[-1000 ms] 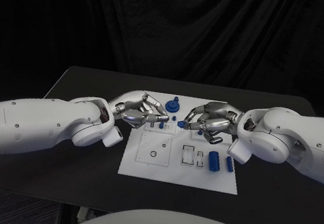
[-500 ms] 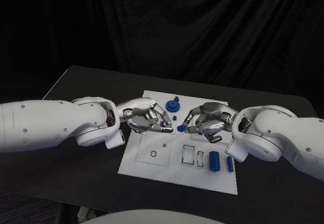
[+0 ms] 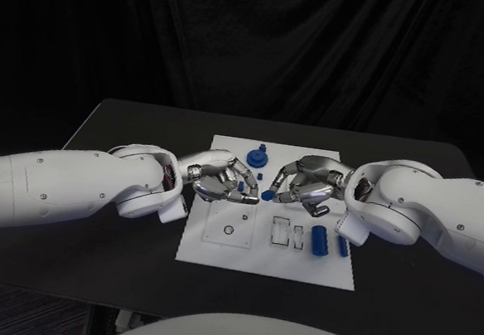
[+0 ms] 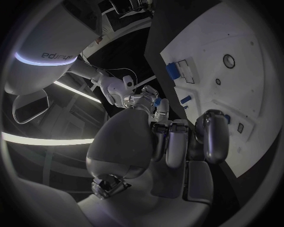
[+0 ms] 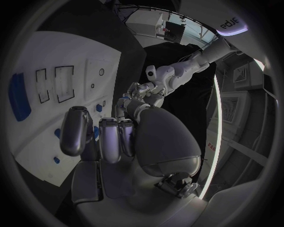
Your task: Assemble the parts on the task board
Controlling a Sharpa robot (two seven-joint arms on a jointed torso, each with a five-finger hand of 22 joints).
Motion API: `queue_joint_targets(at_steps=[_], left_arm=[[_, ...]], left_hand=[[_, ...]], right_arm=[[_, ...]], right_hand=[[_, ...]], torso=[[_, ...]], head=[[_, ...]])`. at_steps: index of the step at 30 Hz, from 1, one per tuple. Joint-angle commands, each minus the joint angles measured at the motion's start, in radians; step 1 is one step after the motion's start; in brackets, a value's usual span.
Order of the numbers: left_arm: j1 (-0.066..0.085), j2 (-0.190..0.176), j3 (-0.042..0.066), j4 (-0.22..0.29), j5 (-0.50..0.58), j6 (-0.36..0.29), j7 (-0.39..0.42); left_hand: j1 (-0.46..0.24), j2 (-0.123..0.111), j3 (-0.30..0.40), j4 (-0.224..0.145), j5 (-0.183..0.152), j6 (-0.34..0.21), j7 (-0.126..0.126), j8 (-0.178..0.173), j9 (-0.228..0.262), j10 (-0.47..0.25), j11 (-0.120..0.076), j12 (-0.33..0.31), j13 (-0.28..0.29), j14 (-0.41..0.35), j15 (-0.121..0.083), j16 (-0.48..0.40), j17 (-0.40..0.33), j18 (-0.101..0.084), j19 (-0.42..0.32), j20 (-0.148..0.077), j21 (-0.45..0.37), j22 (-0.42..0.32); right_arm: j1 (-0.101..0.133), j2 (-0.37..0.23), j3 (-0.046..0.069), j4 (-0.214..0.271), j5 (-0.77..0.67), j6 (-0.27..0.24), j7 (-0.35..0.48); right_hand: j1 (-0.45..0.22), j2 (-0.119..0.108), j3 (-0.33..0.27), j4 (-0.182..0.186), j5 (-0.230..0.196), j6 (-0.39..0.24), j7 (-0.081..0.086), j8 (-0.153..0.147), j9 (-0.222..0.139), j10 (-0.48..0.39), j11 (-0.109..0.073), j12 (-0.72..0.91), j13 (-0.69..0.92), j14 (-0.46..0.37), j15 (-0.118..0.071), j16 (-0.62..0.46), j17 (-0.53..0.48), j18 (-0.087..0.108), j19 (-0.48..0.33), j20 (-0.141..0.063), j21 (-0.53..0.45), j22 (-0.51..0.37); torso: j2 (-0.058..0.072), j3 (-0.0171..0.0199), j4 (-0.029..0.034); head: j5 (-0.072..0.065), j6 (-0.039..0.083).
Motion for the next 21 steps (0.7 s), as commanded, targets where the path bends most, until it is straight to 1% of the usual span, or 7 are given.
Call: queue_joint_targets(at_steps=[1, 4, 8, 9, 11, 12, 21], left_arm=[[0.001, 0.005, 0.001, 0.000, -0.019, 0.018, -0.018], [0.001, 0.010, 0.001, -0.001, -0.020, 0.019, -0.021], [0.000, 0.015, 0.001, 0.000, -0.021, 0.019, -0.022], [0.000, 0.016, 0.001, 0.000, -0.021, 0.019, -0.021], [0.000, 0.019, 0.001, 0.001, -0.021, 0.016, -0.019], [0.000, 0.020, 0.001, 0.002, -0.021, 0.013, -0.017], [-0.001, 0.023, 0.001, 0.006, -0.021, -0.019, 0.004]], left_hand=[[0.009, -0.001, 0.000, -0.005, 0.004, -0.013, 0.003, -0.002, 0.004, 0.104, 0.006, 0.002, 0.260, 0.106, 0.010, 0.003, 0.263, 0.014, -0.009, -0.001, -0.007, 0.183], [0.009, 0.001, 0.000, -0.005, 0.003, -0.017, 0.004, -0.003, 0.006, 0.104, 0.008, 0.002, 0.260, 0.106, 0.011, 0.003, 0.263, 0.014, -0.010, 0.000, -0.009, 0.183], [0.008, 0.003, 0.001, -0.003, 0.001, -0.022, 0.006, -0.003, 0.008, 0.104, 0.009, 0.002, 0.260, 0.106, 0.013, 0.003, 0.263, 0.015, -0.012, 0.002, -0.011, 0.182], [0.008, 0.003, 0.001, -0.003, 0.001, -0.022, 0.006, -0.003, 0.008, 0.104, 0.009, 0.002, 0.260, 0.106, 0.013, 0.003, 0.263, 0.015, -0.012, 0.002, -0.011, 0.182], [0.004, 0.006, -0.001, 0.000, -0.009, -0.024, 0.008, -0.001, 0.011, 0.104, 0.011, 0.002, 0.260, 0.106, 0.015, 0.003, 0.263, 0.015, -0.013, 0.004, -0.012, 0.182], [0.002, 0.008, -0.002, 0.002, -0.020, -0.024, 0.008, 0.001, 0.014, 0.104, 0.012, 0.002, 0.260, 0.106, 0.016, 0.003, 0.263, 0.015, -0.012, 0.006, -0.012, 0.182], [-0.001, 0.011, -0.002, 0.005, -0.031, -0.018, 0.006, 0.006, 0.019, 0.104, 0.012, 0.002, 0.260, 0.106, 0.016, 0.003, 0.263, 0.015, -0.012, 0.007, -0.013, 0.182]], right_arm=[[-0.003, 0.000, 0.001, 0.005, 0.020, 0.007, 0.008], [-0.004, 0.003, 0.001, 0.003, 0.024, 0.011, 0.011], [-0.005, 0.006, 0.001, -0.001, 0.026, 0.015, 0.011], [-0.006, 0.007, 0.001, -0.002, 0.027, 0.016, 0.011], [-0.007, 0.008, 0.001, -0.005, 0.027, 0.017, 0.010], [-0.008, 0.010, 0.001, -0.006, 0.027, 0.018, 0.010], [-0.013, 0.015, 0.001, -0.013, 0.030, 0.032, -0.001]], right_hand=[[-0.003, 0.011, 0.004, 0.002, -0.003, 0.049, -0.040, 0.005, 0.002, 0.001, 0.003, 0.003, 0.067, 0.069, -0.001, -0.002, 0.102, -0.008, 0.007, 0.001, 0.002, 0.131], [-0.003, 0.012, 0.005, 0.002, -0.003, 0.049, -0.040, 0.005, 0.002, -0.001, 0.003, 0.002, 0.065, 0.069, -0.001, -0.002, 0.100, -0.008, 0.007, 0.001, 0.001, 0.131], [-0.005, 0.012, 0.006, 0.003, -0.005, 0.049, -0.040, 0.004, 0.001, -0.002, 0.003, 0.002, 0.063, 0.068, -0.001, -0.005, 0.097, -0.008, 0.006, 0.001, -0.002, 0.130], [-0.005, 0.012, 0.006, 0.003, -0.005, 0.049, -0.040, 0.004, 0.001, -0.002, 0.003, 0.002, 0.063, 0.068, -0.001, -0.005, 0.097, -0.008, 0.006, 0.001, -0.002, 0.130], [-0.005, 0.012, 0.006, 0.003, -0.005, 0.049, -0.040, 0.004, 0.001, -0.002, 0.003, 0.002, 0.063, 0.068, -0.001, -0.005, 0.097, -0.008, 0.006, 0.001, -0.002, 0.130], [-0.007, 0.012, 0.008, 0.004, -0.007, 0.049, -0.040, 0.003, 0.001, -0.003, 0.003, 0.001, 0.062, 0.068, -0.001, -0.006, 0.094, -0.007, 0.005, 0.001, -0.003, 0.129], [-0.007, 0.012, 0.009, 0.004, -0.008, 0.049, -0.040, 0.003, 0.000, -0.005, 0.003, 0.000, 0.059, 0.067, -0.001, -0.007, 0.093, -0.007, 0.005, 0.001, -0.004, 0.129]], torso=[[-0.001, -0.0002, -0.0021], [-0.001, -0.0002, -0.0001], [-0.001, 0.0001, -0.0001], [-0.002, -0.0004, -0.0001], [-0.001, -0.0006, 0.0001], [-0.001, -0.0008, 0.0006], [-0.001, -0.0023, 0.0020]], head=[[0.001, 0.000], [0.000, 0.000], [0.000, 0.000], [0.000, 0.000], [0.000, 0.000], [0.000, 0.000], [-0.002, 0.000]])
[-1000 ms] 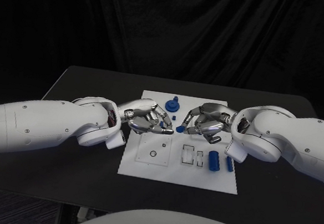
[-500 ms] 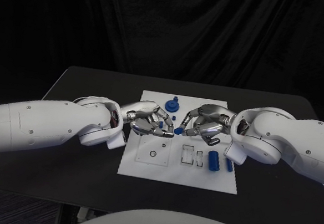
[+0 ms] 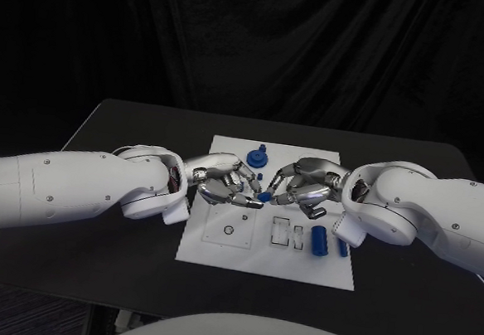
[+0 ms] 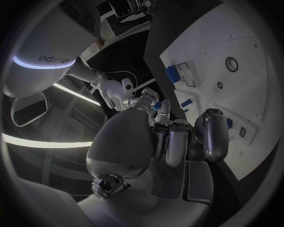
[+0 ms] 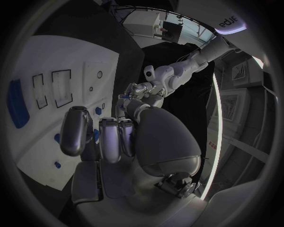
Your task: Assemble the parts on the task board
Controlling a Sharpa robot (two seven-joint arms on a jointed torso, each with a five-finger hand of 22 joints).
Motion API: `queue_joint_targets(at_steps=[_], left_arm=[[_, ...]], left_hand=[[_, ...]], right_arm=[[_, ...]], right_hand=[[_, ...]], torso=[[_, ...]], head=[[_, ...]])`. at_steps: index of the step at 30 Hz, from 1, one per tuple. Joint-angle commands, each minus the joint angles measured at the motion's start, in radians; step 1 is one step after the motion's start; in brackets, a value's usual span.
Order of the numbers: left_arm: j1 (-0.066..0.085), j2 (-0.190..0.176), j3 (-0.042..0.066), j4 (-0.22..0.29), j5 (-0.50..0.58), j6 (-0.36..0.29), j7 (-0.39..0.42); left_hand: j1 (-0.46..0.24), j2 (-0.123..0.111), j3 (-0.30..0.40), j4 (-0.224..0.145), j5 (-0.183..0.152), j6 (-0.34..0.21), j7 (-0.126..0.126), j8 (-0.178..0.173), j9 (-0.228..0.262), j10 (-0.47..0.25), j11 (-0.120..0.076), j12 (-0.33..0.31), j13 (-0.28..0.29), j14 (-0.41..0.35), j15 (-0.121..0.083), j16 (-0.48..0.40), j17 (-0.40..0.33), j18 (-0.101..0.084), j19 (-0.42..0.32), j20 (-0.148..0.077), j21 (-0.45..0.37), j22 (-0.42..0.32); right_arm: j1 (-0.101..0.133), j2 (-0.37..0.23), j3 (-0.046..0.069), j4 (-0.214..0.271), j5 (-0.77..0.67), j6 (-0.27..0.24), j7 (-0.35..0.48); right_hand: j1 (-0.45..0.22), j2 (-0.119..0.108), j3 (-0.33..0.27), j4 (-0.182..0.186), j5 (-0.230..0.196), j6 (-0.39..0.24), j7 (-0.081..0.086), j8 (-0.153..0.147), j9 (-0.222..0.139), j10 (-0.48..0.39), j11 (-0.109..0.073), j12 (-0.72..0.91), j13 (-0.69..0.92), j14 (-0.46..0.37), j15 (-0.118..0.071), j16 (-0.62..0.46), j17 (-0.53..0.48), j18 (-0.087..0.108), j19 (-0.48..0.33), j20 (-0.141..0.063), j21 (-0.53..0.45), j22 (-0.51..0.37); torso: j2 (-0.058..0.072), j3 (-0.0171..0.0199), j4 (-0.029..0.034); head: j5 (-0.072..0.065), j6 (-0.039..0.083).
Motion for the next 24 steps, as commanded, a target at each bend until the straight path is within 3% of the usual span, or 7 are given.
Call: queue_joint_targets(at_steps=[1, 7, 12, 15, 18, 21, 24], left_arm=[[-0.001, 0.003, 0.001, 0.004, 0.000, -0.023, 0.029], [-0.001, 0.004, 0.001, 0.003, 0.000, -0.038, 0.051], [-0.001, 0.006, 0.001, 0.002, 0.000, -0.041, 0.056], [-0.001, 0.008, 0.001, 0.001, 0.000, -0.037, 0.054], [-0.001, 0.009, 0.001, 0.000, 0.000, -0.032, 0.051], [-0.001, 0.010, 0.001, 0.000, 0.000, -0.020, 0.045], [-0.001, 0.013, 0.001, -0.001, 0.000, -0.010, 0.038]], left_hand=[[-0.001, 0.012, -0.002, 0.005, -0.007, 0.002, -0.003, 0.006, 0.002, 0.104, 0.004, 0.002, 0.261, 0.107, 0.007, 0.003, 0.263, 0.007, -0.001, 0.003, -0.005, 0.182], [0.006, 0.024, 0.006, 0.005, 0.009, 0.022, -0.013, 0.019, 0.011, 0.104, -0.003, 0.002, 0.261, 0.107, 0.003, 0.003, 0.263, 0.007, 0.000, 0.002, -0.005, 0.183], [0.003, 0.041, 0.022, 0.025, 0.057, 0.032, -0.020, 0.022, 0.016, 0.104, -0.010, 0.002, 0.261, 0.107, -0.003, 0.003, 0.263, 0.007, 0.000, -0.003, -0.006, 0.183], [0.004, 0.047, 0.030, 0.028, 0.066, 0.035, -0.022, 0.023, 0.017, 0.104, -0.011, 0.002, 0.261, 0.107, -0.005, 0.003, 0.263, 0.008, -0.001, -0.004, -0.008, 0.182], [0.018, 0.048, 0.055, 0.028, 0.104, 0.043, -0.026, 0.024, 0.019, 0.104, -0.016, 0.002, 0.261, 0.107, -0.009, 0.003, 0.263, 0.008, -0.001, -0.009, -0.009, 0.182], [0.024, 0.049, 0.077, 0.029, 0.118, 0.053, -0.029, 0.025, 0.021, 0.104, -0.019, 0.002, 0.261, 0.107, -0.011, 0.003, 0.263, 0.009, -0.003, -0.011, -0.012, 0.181], [0.048, 0.035, 0.121, 0.017, 0.135, 0.059, -0.032, 0.023, 0.024, 0.104, -0.022, 0.002, 0.261, 0.107, -0.015, 0.003, 0.263, 0.009, -0.004, -0.015, -0.016, 0.180]], right_arm=[[-0.004, 0.003, 0.001, 0.000, 0.008, 0.023, -0.008], [-0.005, 0.005, 0.001, -0.001, 0.009, 0.037, -0.018], [-0.005, 0.005, 0.001, 0.000, 0.010, 0.040, -0.022], [-0.005, 0.006, 0.001, 0.000, 0.013, 0.039, -0.020], [-0.005, 0.007, 0.001, 0.000, 0.018, 0.037, -0.018], [-0.005, 0.009, 0.001, -0.001, 0.021, 0.035, -0.017], [-0.005, 0.011, 0.001, -0.004, 0.023, 0.031, -0.015]], right_hand=[[0.001, 0.008, 0.006, 0.001, -0.003, 0.048, -0.041, 0.002, 0.001, -0.005, 0.003, 0.001, 0.059, 0.067, -0.002, -0.003, 0.093, -0.007, 0.005, 0.001, -0.004, 0.129], [0.001, 0.008, 0.006, 0.001, -0.003, 0.048, -0.041, 0.002, 0.001, -0.005, 0.003, 0.001, 0.059, 0.067, -0.002, -0.003, 0.093, -0.007, 0.005, 0.001, -0.004, 0.129], [0.000, 0.008, 0.007, 0.002, -0.004, 0.048, -0.042, 0.002, 0.001, -0.006, 0.003, 0.000, 0.058, 0.067, -0.002, -0.004, 0.091, -0.007, 0.004, 0.001, -0.006, 0.128], [0.000, 0.008, 0.007, 0.002, -0.004, 0.048, -0.042, 0.002, 0.001, -0.006, 0.003, 0.000, 0.058, 0.067, -0.002, -0.004, 0.091, -0.007, 0.004, 0.001, -0.006, 0.128], [-0.001, 0.008, 0.008, 0.002, -0.005, 0.048, -0.042, 0.001, 0.001, -0.007, 0.003, 0.000, 0.056, 0.066, -0.002, -0.006, 0.089, -0.006, 0.003, 0.001, -0.008, 0.127], [-0.002, 0.008, 0.009, 0.002, -0.005, 0.047, -0.041, 0.001, 0.001, -0.008, 0.003, -0.001, 0.054, 0.066, -0.001, -0.007, 0.087, -0.006, 0.001, 0.001, -0.011, 0.126], [-0.002, 0.008, 0.009, 0.002, -0.005, 0.047, -0.041, 0.001, 0.001, -0.008, 0.003, -0.001, 0.054, 0.066, -0.001, -0.007, 0.087, -0.006, 0.001, 0.001, -0.011, 0.126]], torso=[[0.001, -0.0011, 0.0015], [-0.001, -0.0004, 0.0013], [-0.002, -0.0004, 0.0000], [-0.002, 0.0001, -0.0013], [-0.002, -0.0002, -0.0011], [-0.002, 0.0000, -0.0008], [-0.001, 0.0007, -0.0018]], head=[[-0.001, 0.000], [0.001, 0.000], [0.003, 0.000], [0.004, 0.000], [0.004, 0.000], [0.003, 0.000], [0.002, 0.000]])
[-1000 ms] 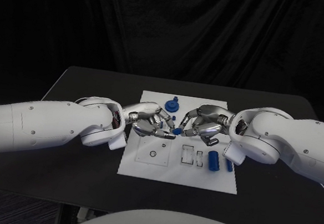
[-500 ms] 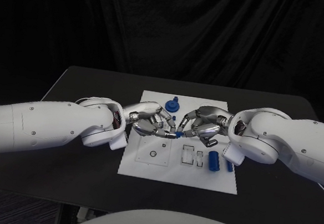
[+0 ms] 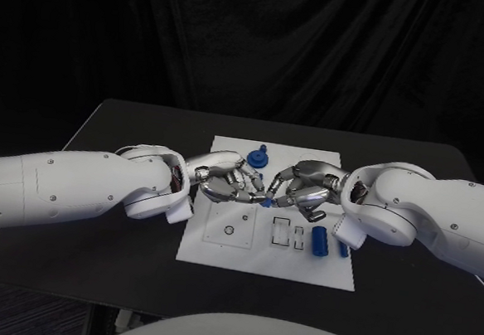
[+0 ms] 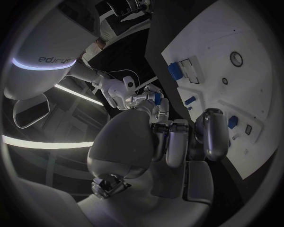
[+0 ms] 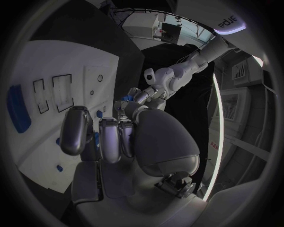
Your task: Assemble the parts on the task board
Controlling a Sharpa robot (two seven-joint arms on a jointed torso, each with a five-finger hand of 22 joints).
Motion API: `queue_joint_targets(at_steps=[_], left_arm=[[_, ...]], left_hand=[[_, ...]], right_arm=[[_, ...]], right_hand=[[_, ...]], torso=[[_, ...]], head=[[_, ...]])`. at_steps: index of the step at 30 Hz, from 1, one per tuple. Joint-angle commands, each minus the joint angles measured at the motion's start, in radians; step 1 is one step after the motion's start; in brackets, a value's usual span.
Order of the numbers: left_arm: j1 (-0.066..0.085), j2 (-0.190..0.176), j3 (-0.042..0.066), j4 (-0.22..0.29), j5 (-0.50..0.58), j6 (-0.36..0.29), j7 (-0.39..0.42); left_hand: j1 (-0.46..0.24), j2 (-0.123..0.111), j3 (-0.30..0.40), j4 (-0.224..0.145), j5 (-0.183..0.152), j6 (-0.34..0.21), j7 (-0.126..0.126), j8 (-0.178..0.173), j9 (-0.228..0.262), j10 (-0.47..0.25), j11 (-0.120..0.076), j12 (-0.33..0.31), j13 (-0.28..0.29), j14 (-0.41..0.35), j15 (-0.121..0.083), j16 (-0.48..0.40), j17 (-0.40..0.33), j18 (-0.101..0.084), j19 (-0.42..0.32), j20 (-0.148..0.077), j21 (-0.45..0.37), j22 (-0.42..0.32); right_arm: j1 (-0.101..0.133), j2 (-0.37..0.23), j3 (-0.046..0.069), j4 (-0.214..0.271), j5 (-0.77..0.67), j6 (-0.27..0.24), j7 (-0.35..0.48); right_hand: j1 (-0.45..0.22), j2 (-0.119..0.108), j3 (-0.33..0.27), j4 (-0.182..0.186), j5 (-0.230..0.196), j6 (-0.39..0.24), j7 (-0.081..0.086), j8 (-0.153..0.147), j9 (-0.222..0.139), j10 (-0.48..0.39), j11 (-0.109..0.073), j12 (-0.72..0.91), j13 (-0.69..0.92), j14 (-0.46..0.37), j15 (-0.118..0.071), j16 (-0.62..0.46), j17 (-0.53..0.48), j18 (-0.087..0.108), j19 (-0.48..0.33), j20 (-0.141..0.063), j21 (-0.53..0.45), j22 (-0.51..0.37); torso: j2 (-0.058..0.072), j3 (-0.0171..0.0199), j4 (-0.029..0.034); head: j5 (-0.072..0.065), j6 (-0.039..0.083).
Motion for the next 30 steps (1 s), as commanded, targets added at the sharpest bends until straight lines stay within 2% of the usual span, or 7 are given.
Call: queue_joint_targets(at_steps=[1, 8, 13, 15, 21, 27, 30], left_arm=[[-0.001, 0.006, 0.001, 0.001, 0.002, 0.016, 0.006], [-0.002, 0.010, 0.001, -0.004, 0.002, 0.026, -0.009], [-0.003, 0.014, 0.001, -0.004, 0.002, 0.013, -0.009], [-0.004, 0.016, 0.001, -0.003, 0.002, 0.005, -0.008], [-0.005, 0.017, 0.001, -0.004, 0.002, -0.013, -0.002], [-0.005, 0.013, 0.001, -0.006, 0.002, -0.020, -0.004], [-0.005, 0.008, 0.001, -0.009, 0.002, -0.020, -0.010]], left_hand=[[0.035, -0.011, 0.035, -0.015, 0.005, 0.011, -0.001, 0.000, 0.004, 0.105, -0.010, -0.003, 0.259, 0.104, -0.011, 0.003, 0.263, 0.009, -0.002, -0.010, -0.007, 0.180], [0.053, -0.043, 0.080, -0.044, -0.006, 0.020, -0.001, 0.000, 0.012, 0.105, -0.010, -0.003, 0.259, 0.104, -0.012, 0.003, 0.263, 0.010, -0.005, -0.012, -0.012, 0.179], [0.077, -0.066, 0.142, -0.097, -0.015, 0.061, -0.002, -0.005, 0.013, 0.105, -0.014, -0.003, 0.259, 0.104, -0.017, 0.003, 0.263, 0.008, 0.002, -0.016, -0.005, 0.182], [0.073, -0.075, 0.175, -0.114, -0.013, 0.076, -0.002, -0.017, 0.008, 0.105, -0.014, -0.003, 0.259, 0.104, -0.016, 0.003, 0.263, 0.007, 0.007, -0.018, 0.000, 0.184], [0.057, -0.090, 0.208, -0.131, -0.011, 0.095, -0.002, -0.032, 0.002, 0.105, -0.016, -0.003, 0.259, 0.104, -0.019, 0.003, 0.263, 0.005, 0.013, -0.019, 0.007, 0.186], [0.045, -0.098, 0.229, -0.143, -0.002, 0.108, -0.003, -0.039, 0.001, 0.105, -0.018, -0.003, 0.259, 0.104, -0.021, 0.003, 0.263, 0.004, 0.018, -0.021, 0.012, 0.188], [0.038, -0.103, 0.241, -0.150, 0.007, 0.114, -0.004, -0.043, 0.001, 0.105, -0.018, -0.003, 0.259, 0.104, -0.022, 0.003, 0.263, 0.003, 0.019, -0.021, 0.013, 0.188]], right_arm=[[-0.002, 0.004, 0.001, 0.001, 0.013, 0.008, -0.003], [-0.002, 0.003, 0.001, -0.004, 0.036, -0.003, 0.000], [-0.002, 0.006, 0.001, -0.008, 0.042, -0.014, 0.000], [-0.002, 0.007, 0.001, -0.010, 0.043, -0.018, 0.000], [-0.002, 0.012, 0.001, -0.013, 0.044, -0.019, -0.001], [-0.002, 0.006, 0.001, -0.019, 0.045, -0.015, -0.007], [-0.002, -0.003, 0.001, -0.024, 0.045, -0.014, -0.010]], right_hand=[[-0.004, -0.003, 0.002, 0.001, -0.003, -0.005, -0.004, 0.002, 0.000, -0.005, -0.001, -0.001, 0.052, 0.066, -0.001, -0.007, 0.087, -0.006, 0.001, 0.001, -0.003, 0.126], [-0.008, -0.003, 0.006, 0.004, -0.004, -0.006, -0.004, 0.000, -0.001, -0.012, -0.001, -0.004, 0.041, 0.063, -0.001, -0.012, 0.080, -0.004, -0.002, 0.001, -0.012, 0.122], [-0.012, -0.004, 0.009, 0.006, -0.003, -0.008, -0.003, 0.000, -0.001, -0.019, 0.000, -0.008, 0.032, 0.060, -0.001, -0.019, 0.069, -0.001, -0.008, 0.001, -0.023, 0.118], [-0.013, -0.004, 0.010, 0.006, -0.003, -0.009, -0.003, 0.000, -0.001, -0.021, 0.000, -0.008, 0.029, 0.059, -0.001, -0.022, 0.064, 0.000, -0.009, 0.001, -0.027, 0.116], [-0.015, -0.005, 0.012, 0.007, -0.002, -0.010, -0.003, 0.000, -0.001, -0.027, 0.000, -0.011, 0.022, 0.056, 0.000, -0.030, 0.053, 0.002, -0.015, 0.002, -0.038, 0.111], [-0.022, -0.012, 0.015, 0.009, -0.002, -0.014, -0.002, 0.000, -0.001, -0.040, 0.002, -0.017, 0.005, 0.047, 0.001, -0.048, 0.029, 0.009, -0.031, 0.003, -0.072, 0.096], [-0.030, -0.018, 0.011, 0.014, -0.003, -0.016, -0.001, 0.001, -0.001, -0.047, 0.003, -0.020, -0.003, 0.042, 0.002, -0.058, 0.014, 0.013, -0.038, 0.004, -0.089, 0.088]], torso=[[0.001, 0.0009, -0.0010], [0.001, 0.0020, 0.0001], [0.001, 0.0016, 0.0004], [0.001, 0.0011, -0.0008], [0.003, 0.0000, -0.0020], [0.003, 0.0004, 0.0027], [0.003, 0.0009, 0.0025]], head=[[-0.003, 0.000], [-0.006, 0.000], [-0.006, 0.000], [-0.004, 0.000], [-0.001, 0.000], [-0.002, 0.000], [0.000, 0.000]])
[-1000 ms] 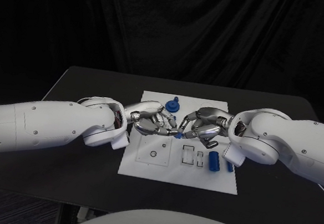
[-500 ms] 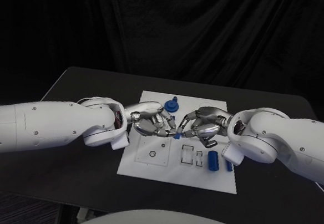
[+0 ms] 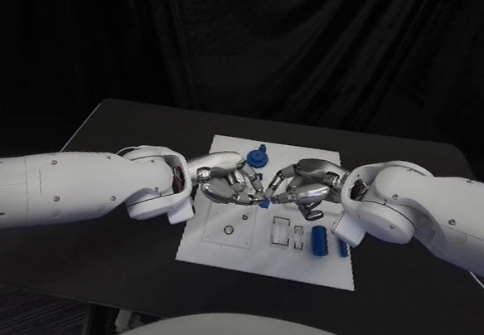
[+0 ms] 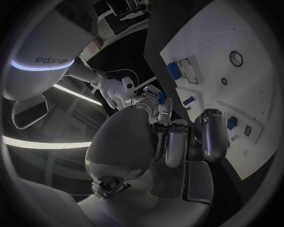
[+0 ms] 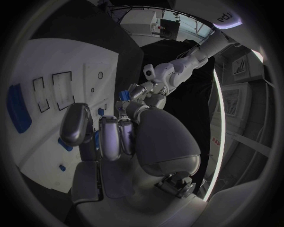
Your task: Assemble the parts on the task board
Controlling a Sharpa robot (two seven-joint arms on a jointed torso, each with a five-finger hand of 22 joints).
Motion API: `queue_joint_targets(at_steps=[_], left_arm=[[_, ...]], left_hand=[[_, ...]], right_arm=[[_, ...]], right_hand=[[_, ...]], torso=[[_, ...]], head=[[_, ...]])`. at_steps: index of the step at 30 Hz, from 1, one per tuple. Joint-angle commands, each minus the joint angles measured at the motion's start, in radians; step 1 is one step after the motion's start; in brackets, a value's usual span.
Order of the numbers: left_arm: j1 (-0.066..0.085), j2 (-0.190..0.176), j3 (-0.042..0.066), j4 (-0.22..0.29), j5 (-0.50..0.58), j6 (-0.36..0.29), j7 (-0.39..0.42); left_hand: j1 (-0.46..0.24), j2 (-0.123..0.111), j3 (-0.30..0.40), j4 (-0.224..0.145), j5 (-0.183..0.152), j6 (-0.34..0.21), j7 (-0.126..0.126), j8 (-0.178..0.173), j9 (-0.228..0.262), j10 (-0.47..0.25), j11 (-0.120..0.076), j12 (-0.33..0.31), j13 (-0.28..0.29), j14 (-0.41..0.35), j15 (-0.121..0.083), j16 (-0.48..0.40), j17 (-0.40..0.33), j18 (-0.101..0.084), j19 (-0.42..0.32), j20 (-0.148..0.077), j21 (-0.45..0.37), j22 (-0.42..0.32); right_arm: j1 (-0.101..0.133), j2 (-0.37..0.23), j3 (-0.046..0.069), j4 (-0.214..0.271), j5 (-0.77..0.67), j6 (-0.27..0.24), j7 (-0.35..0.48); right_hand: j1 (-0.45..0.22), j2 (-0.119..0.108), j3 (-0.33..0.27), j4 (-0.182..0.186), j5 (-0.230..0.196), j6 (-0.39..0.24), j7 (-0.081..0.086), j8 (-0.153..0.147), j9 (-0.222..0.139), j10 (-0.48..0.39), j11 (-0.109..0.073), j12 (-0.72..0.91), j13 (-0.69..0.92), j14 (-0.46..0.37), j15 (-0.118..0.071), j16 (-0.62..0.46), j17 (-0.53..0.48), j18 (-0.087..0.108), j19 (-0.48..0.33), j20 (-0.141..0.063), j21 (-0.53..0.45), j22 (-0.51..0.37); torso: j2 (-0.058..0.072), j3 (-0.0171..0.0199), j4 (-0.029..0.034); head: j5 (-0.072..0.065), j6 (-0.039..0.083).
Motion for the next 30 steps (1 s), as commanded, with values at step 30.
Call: queue_joint_targets(at_steps=[30], left_arm=[[0.006, -0.057, 0.001, -0.116, -0.089, -0.042, -0.454]], left_hand=[[-0.066, -0.035, 0.166, -0.099, 0.023, 0.082, -0.055, -0.012, 0.028, 0.104, -0.013, 0.004, 0.263, 0.102, -0.015, 0.003, 0.263, 0.009, 0.001, -0.012, -0.014, 0.181]], right_arm=[[0.014, -0.173, 0.001, 0.058, -0.125, -0.245, 0.101]], right_hand=[[-0.035, -0.046, -0.050, 0.020, -0.006, -0.092, 0.025, -0.030, -0.016, -0.092, 0.023, -0.024, -0.094, 0.010, 0.024, -0.048, -0.060, 0.031, -0.049, 0.021, -0.104, 0.044]], torso=[[-0.001, 0.0041, -0.0044]], head=[[0.003, 0.000]])
